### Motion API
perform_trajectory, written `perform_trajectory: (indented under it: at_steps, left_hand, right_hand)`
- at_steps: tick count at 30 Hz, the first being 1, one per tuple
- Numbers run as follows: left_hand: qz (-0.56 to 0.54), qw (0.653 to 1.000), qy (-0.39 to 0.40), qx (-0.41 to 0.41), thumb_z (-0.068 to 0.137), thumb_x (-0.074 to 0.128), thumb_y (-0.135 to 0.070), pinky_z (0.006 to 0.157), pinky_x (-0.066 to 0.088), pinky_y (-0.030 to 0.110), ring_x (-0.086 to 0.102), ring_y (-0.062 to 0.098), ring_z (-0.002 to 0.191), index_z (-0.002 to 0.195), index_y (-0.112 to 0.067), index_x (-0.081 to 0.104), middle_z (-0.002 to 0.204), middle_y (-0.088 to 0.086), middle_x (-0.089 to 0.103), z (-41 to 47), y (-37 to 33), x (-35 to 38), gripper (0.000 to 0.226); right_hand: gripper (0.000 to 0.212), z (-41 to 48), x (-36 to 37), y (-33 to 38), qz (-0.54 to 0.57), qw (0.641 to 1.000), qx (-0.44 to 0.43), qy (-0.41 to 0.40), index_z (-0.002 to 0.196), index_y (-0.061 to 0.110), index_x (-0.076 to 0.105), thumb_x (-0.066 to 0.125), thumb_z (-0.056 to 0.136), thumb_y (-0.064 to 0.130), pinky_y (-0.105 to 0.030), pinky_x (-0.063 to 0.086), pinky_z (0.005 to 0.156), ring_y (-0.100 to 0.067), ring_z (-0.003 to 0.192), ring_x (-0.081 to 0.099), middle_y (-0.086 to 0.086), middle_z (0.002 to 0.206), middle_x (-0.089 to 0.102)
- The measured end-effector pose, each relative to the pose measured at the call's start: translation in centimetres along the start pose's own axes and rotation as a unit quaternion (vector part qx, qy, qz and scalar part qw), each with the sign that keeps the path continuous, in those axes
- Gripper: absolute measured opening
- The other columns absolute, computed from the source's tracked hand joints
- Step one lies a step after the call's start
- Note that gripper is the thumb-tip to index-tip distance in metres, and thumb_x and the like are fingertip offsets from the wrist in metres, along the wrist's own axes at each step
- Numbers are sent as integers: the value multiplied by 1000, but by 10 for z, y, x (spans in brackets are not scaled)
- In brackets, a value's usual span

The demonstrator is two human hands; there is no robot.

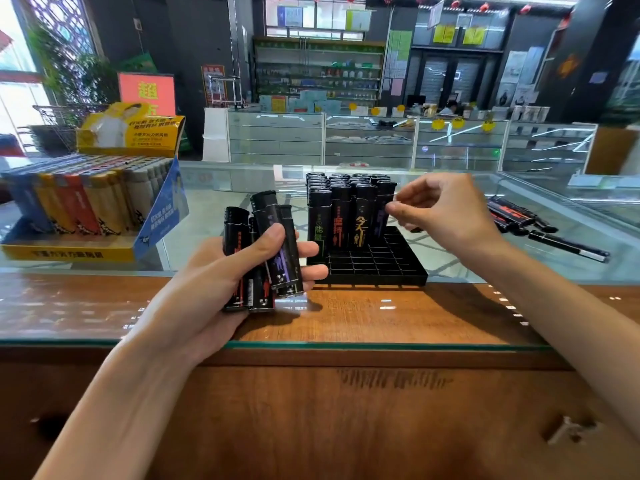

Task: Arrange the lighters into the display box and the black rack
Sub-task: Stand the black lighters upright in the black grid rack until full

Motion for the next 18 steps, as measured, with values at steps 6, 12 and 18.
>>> perform_trajectory:
  at_steps: [6, 12, 18]
  left_hand:
    - [25, 998, 48, 16, 87, 55, -23, 71, 58, 38, 68, 35, 95, 112, 4, 60, 106, 18, 70, 1, 0, -3, 37]
    - [27, 995, 86, 35, 88, 53, -20, 73, 57, 36, 69, 33, 94, 119, -2, 58, 106, 18, 69, 0, 0, -1, 36]
    - [17, 995, 97, 19, 88, 53, -21, 73, 58, 36, 68, 34, 96, 113, -4, 64, 107, 21, 68, -2, 0, 1, 32]
  right_hand:
    - [7, -27, 5, 35, 8, 994, -98, -43, 86, 17, 66, 65, 86, 10, -25, 53, 62, -15, 68, 65, 1, 76, 68]
    - [15, -51, 28, 68, 160, 970, -75, 169, 91, 15, 73, 63, 88, 25, -12, 41, 56, 2, 57, 53, 9, 68, 66]
    - [3, -56, 39, 69, 191, 966, -45, 171, 78, 17, 71, 73, 78, 16, -13, 45, 60, -4, 64, 54, 2, 67, 62]
Point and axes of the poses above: each hand's wrist, its own z-axis towards the middle knuckle, its own x-axis out of the palm, y = z × x, the point moved 1 cm from there along z, towards the middle knuckle
